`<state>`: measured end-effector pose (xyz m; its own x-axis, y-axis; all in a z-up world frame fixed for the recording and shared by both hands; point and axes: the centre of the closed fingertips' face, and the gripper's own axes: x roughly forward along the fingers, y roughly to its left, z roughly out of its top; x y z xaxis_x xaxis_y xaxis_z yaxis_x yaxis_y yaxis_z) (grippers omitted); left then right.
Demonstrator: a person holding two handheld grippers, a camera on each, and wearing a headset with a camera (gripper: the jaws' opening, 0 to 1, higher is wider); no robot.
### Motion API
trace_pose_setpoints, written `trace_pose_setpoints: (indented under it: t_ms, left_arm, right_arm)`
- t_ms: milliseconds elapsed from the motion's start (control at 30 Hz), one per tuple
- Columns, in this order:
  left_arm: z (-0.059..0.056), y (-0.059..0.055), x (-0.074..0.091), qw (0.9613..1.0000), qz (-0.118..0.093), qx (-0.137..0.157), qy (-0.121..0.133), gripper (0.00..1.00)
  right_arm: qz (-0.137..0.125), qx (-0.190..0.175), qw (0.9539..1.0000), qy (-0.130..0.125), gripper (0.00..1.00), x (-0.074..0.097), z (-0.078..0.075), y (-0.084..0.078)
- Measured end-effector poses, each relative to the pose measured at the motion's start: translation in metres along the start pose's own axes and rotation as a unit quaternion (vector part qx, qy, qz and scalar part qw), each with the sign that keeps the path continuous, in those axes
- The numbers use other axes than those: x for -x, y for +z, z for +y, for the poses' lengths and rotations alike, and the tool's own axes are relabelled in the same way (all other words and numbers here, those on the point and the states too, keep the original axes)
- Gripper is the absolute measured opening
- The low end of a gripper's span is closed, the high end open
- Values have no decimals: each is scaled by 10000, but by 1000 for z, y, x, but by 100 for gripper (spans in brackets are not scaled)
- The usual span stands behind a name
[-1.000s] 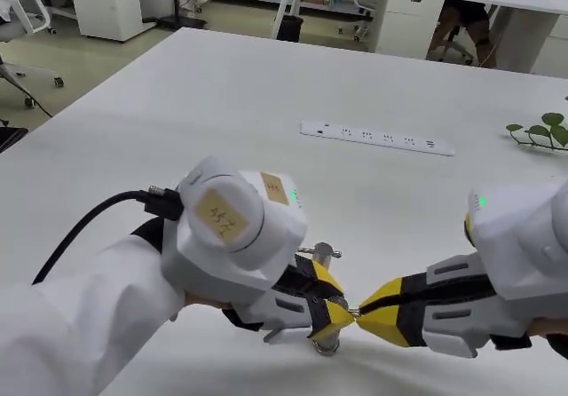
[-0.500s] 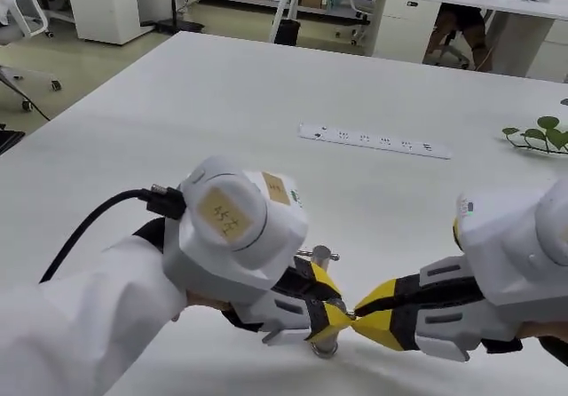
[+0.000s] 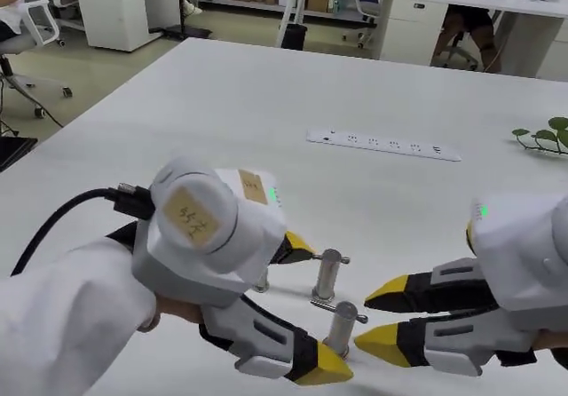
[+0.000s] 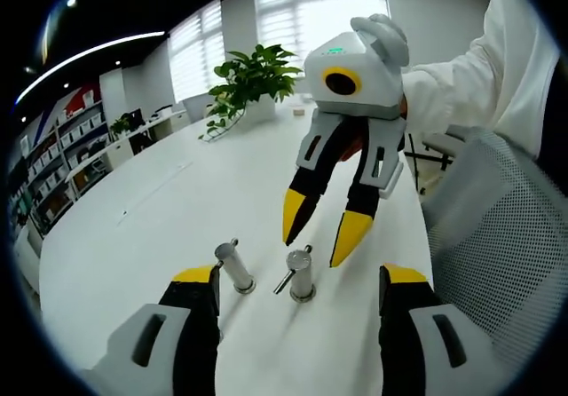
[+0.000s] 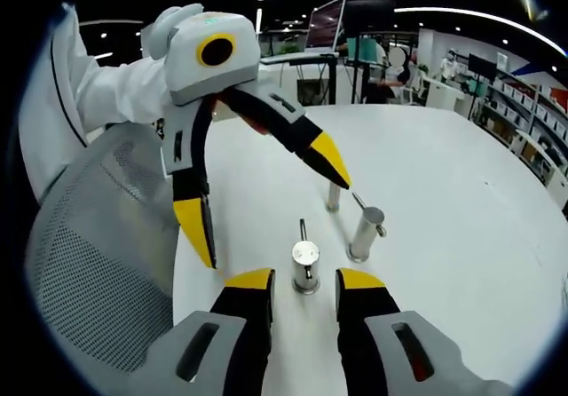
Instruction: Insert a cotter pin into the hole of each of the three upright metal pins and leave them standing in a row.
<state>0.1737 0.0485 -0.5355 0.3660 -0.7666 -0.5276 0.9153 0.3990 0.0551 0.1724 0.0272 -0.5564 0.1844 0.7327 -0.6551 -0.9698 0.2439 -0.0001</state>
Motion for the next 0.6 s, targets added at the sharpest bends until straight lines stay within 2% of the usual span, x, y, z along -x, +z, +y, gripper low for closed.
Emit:
trace_pose_setpoints:
  t_ms: [100,167,233,300,500,567,600]
  left_arm:
    - [-4,0,6,9999,-100,83,17,77]
    - [-5,-1,11,9998,-162,127,82,84]
    - [-8,-4,14,9991,-197,373,96,92]
    - [-10,-6,17,9985,-253,488,75,96]
    - [-12,-18,22,9971,-204,723,125,99]
    - [-15,-23,23,9969,-121,772,87,99]
    - [-17,-27,23,9958,-39,917,66,99]
  right_arm:
    - [-29,-16,10000,-15,23,-2,1,2]
    - [-51,-34,10000,-21,23,-3,1,2]
    - [-65,-38,10000,-45,23,-3,1,2]
    - [-122,-75,9999,-21,23,-4,2,3]
    - [-206,-116,9997,2,22,-8,1,3]
    - [-206,-118,9997,40,22,-10,2,3]
    - [-202,-114,9997,53,22,-12,2,3]
